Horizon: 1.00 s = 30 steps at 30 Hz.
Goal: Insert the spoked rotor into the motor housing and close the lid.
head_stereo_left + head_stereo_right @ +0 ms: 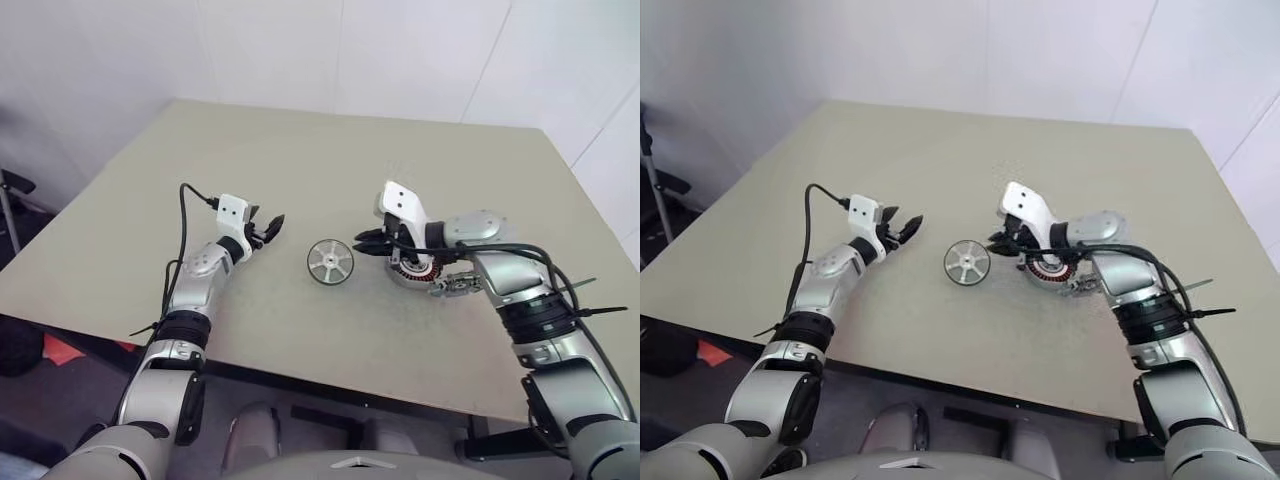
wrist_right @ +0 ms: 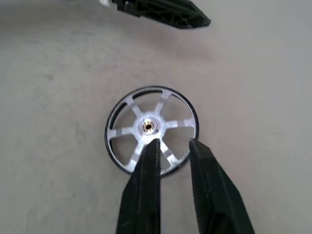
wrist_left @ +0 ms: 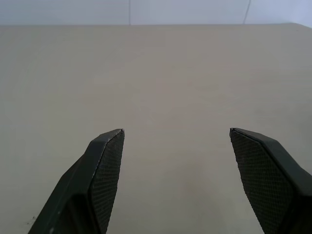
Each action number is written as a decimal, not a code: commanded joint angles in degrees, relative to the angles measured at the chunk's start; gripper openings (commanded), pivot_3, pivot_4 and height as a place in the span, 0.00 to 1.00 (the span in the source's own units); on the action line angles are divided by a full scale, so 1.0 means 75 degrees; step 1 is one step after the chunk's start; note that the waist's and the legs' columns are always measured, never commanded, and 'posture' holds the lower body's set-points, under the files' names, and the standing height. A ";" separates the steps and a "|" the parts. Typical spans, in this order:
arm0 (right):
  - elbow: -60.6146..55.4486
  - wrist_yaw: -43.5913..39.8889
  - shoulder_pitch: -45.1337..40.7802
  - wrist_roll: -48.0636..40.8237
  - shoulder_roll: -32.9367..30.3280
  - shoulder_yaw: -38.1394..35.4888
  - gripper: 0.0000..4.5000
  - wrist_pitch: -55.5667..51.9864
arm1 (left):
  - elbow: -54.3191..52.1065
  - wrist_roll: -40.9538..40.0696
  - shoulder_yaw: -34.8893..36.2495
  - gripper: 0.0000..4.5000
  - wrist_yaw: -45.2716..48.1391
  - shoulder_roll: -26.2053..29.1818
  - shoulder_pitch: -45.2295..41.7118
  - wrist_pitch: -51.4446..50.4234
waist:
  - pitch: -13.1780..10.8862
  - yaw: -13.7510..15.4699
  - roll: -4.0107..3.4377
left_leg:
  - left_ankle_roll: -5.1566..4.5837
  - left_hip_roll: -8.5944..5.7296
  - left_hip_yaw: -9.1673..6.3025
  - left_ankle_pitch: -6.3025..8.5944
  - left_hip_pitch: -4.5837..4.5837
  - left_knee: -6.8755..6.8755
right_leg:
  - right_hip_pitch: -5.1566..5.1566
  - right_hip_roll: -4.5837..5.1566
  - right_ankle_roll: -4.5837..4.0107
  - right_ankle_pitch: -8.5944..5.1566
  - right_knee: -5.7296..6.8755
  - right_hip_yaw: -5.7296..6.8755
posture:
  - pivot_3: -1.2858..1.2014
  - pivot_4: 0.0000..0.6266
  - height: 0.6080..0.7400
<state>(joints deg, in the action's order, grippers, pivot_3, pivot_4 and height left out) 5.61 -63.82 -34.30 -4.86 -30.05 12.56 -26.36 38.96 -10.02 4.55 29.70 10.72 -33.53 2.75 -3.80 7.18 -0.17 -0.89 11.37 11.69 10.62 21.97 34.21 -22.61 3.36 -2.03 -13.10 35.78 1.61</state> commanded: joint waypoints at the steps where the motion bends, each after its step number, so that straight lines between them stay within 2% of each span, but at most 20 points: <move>1: -0.0176 0.0137 -0.0139 -0.0371 0.0253 -0.0077 0.43 -0.0369 | -0.0189 0.0002 0.0032 0.82 -0.0021 0.0026 -0.0082 0.0166 | 0.0000 -0.0001 0.0000 | 0.0000 0.0000 0.0000 0.0000 0.0003 0.0000 | -0.0002 0.0000 0.0000 0.0000 0.0000 0.0000 | 0.52 0.00 1.00; 4: -0.0017 0.0186 -0.0099 -0.0400 0.0396 -0.0021 0.43 -0.0486 | -0.0212 0.0007 0.0033 0.82 -0.0033 0.0025 -0.0051 0.0170 | 0.0000 0.0000 0.0000 | 0.0001 -0.0001 0.0000 0.0000 0.0004 -0.0001 | -0.0001 0.0001 0.0000 0.0000 -0.0003 0.0000 | 0.52 0.00 1.00; 7: 0.0466 0.0577 -0.0312 0.0121 0.0174 0.0026 0.43 0.0158 | -0.0251 0.0004 0.0040 0.82 -0.0051 0.0033 -0.0031 0.0158 | 0.0000 0.0005 0.0000 | 0.0002 -0.0001 0.0000 0.0000 0.0002 -0.0001 | 0.0001 0.0001 0.0000 0.0000 -0.0003 0.0000 | 0.52 0.00 1.00; 13: 0.1541 0.0671 -0.1145 0.1396 -0.1471 0.0114 0.43 0.2282 | -0.0311 -0.0006 0.0057 0.82 -0.0077 0.0061 0.0026 0.0150 | -0.0002 0.0014 0.0000 | 0.0009 -0.0015 0.0000 -0.0004 0.0005 0.0001 | 0.0002 0.0014 0.0007 0.0004 -0.0004 -0.0002 | 0.52 0.00 1.00; 16: 0.1906 0.0371 -0.1274 0.1516 -0.2047 0.0125 0.30 0.2809 | -0.0253 0.0001 0.0052 0.82 -0.0081 0.0058 -0.0021 0.0163 | -0.0002 0.0005 0.0001 | 0.0006 -0.0013 0.0000 -0.0002 0.0000 -0.0003 | 0.0005 0.0010 0.0007 0.0004 -0.0008 -0.0002 | 0.52 0.00 1.00; 20: 0.1737 -0.0044 -0.0990 0.1407 -0.2319 0.0079 0.00 0.2937 | -0.0166 0.0009 0.0041 0.82 -0.0073 0.0047 -0.0088 0.0187 | -0.0002 -0.0024 0.0001 | -0.0002 -0.0008 0.0001 0.0002 0.0007 -0.0004 | -0.0005 0.0003 0.0005 0.0003 -0.0005 -0.0002 | 0.52 0.00 1.00; 30: 0.1437 -0.0024 -0.0194 0.1757 -0.2232 0.0237 0.00 0.2804 | -0.0050 0.0025 0.0015 0.82 -0.0015 0.0042 -0.0178 0.0211 | -0.0002 -0.0004 0.0001 | -0.0006 -0.0006 0.0001 0.0003 -0.0001 0.0010 | 0.0006 0.0005 0.0005 0.0004 0.0002 -0.0001 | 0.52 0.00 1.00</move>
<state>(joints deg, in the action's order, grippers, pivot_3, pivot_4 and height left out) 17.47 -64.47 -36.02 7.93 -46.38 14.26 -5.68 39.60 -9.94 4.54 29.52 10.80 -33.57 2.79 -3.82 7.15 -0.16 -0.94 11.33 11.69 10.64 21.95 34.28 -22.56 3.40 -1.99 -13.07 35.78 1.60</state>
